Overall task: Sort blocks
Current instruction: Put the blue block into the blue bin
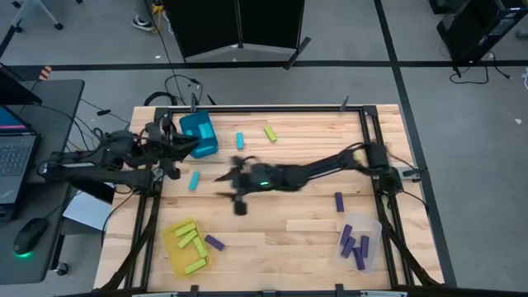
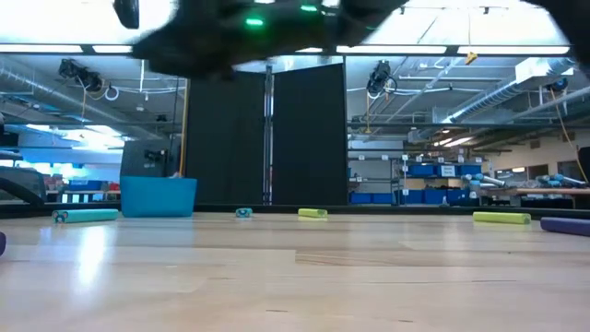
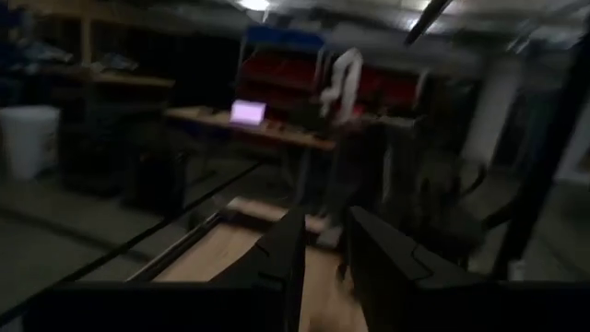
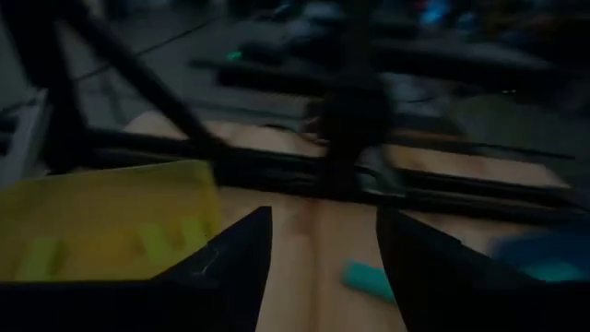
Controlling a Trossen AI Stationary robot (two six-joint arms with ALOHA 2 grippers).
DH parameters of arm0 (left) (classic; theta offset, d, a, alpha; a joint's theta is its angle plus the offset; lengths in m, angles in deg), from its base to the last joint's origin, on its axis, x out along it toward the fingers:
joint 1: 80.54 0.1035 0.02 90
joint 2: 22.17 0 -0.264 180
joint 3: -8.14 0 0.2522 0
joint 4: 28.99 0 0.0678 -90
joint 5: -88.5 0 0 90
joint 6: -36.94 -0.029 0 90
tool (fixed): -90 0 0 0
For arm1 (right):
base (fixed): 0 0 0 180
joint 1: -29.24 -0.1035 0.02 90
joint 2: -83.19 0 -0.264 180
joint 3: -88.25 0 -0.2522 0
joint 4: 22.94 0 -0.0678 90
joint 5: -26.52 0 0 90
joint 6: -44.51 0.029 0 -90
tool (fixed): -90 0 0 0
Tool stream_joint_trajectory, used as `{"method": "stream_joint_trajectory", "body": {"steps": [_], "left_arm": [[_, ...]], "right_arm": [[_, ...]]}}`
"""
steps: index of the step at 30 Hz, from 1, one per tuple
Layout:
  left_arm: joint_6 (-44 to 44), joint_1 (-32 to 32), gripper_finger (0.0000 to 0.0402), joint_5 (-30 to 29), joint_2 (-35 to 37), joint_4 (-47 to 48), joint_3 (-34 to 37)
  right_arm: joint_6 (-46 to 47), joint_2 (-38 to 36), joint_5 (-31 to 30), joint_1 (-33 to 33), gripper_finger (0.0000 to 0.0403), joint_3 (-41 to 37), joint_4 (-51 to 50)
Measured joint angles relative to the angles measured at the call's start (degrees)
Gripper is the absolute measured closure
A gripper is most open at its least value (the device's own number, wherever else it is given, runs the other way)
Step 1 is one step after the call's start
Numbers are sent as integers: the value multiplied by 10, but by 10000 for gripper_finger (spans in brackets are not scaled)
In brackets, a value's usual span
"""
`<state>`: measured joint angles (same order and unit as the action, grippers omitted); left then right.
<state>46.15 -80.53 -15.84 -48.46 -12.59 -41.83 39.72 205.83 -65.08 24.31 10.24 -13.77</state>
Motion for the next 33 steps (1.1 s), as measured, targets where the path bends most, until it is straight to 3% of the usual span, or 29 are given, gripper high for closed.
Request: {"method": "stream_joint_trajectory", "body": {"steps": [5, 12, 17, 23, 27, 33], "left_arm": [[1, 0, 312, -32, -37, 29, 0], [16, 0, 312, -38, -119, 33, 0], [64, 0, 312, -47, -169, 84, 0], [182, 0, 310, -119, -223, 229, 0], [255, 0, 299, -113, -255, 304, 0], [375, 0, 263, -50, -305, 435, 0]], "right_arm": [[33, -164, -125, 13, 204, -238, 108], [152, -387, -291, 13, 206, -431, -14], [248, -508, -351, 13, 206, -489, -170], [242, -587, -407, 14, 206, -528, -208], [214, -613, -452, 22, 206, -544, -207], [211, -625, -455, 34, 206, -564, -206]]}}
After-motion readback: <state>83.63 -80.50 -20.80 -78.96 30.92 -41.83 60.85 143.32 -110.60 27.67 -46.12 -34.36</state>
